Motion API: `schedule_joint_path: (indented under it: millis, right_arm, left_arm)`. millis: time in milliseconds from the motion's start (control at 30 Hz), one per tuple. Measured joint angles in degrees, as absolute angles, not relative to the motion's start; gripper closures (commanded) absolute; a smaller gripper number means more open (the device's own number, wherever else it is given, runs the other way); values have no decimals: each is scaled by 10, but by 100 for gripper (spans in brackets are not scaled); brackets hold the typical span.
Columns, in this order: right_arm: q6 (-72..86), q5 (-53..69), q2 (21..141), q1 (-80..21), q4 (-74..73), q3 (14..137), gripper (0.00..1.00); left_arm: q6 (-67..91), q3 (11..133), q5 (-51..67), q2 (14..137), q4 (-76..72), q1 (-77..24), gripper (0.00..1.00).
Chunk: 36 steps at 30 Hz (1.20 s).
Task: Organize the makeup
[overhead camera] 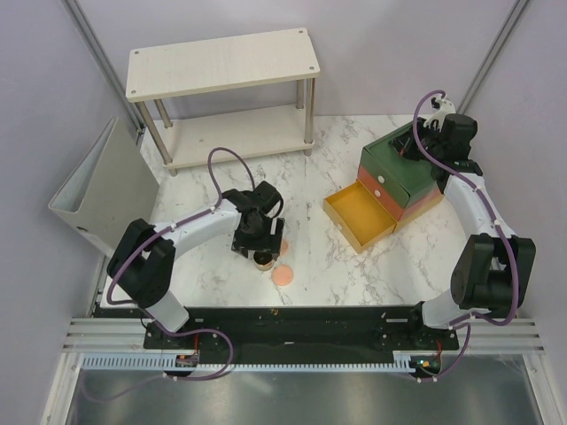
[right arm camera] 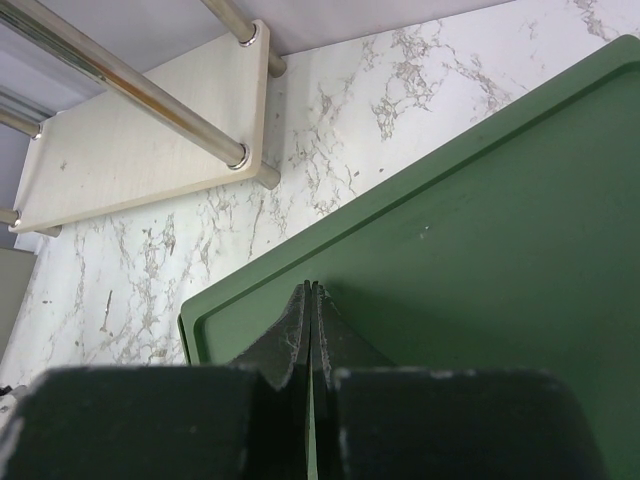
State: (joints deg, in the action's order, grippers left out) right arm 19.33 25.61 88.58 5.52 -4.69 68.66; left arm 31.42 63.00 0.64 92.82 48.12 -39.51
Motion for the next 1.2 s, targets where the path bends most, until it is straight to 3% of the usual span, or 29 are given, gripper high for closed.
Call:
schedule_joint_path:
  millis: [267,467,600,667,700,1200]
  right_arm:
    - [193,256,886,55,-46,686,100]
    - [193,256,886,55,-46,686,100]
    - [193,256,886,55,-46,686,100]
    - [194,256,886,55,-46,686,100]
    - [194,256,886,55,-46,686,100]
    - [194,256,886,55,-46,686,100]
  left_arm:
    - [312,642,6,970,481,-417,13]
    - [312,643,5,975,481,-416,21]
    - [310,651,6,983,479,-416,83]
    - [303,658,5,989,481,-417,88]
    - [302,660,4,991,481,-417,98]
    - [302,661,-21,964,482,-419,98]
